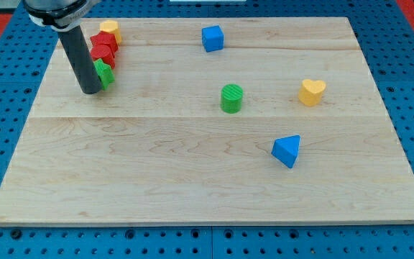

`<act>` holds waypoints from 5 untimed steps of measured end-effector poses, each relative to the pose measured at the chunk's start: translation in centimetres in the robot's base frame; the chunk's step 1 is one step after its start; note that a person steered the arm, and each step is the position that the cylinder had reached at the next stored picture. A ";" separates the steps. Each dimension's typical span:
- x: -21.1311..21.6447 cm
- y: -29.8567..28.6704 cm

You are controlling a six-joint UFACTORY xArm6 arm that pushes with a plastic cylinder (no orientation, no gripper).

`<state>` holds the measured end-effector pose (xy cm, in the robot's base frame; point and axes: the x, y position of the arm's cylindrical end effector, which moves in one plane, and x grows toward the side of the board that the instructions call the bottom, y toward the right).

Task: Push your arm towards blue triangle

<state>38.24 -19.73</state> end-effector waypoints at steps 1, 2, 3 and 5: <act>3.0 0.4; 6.8 6.2; 7.8 13.1; 9.2 19.1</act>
<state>47.44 -0.62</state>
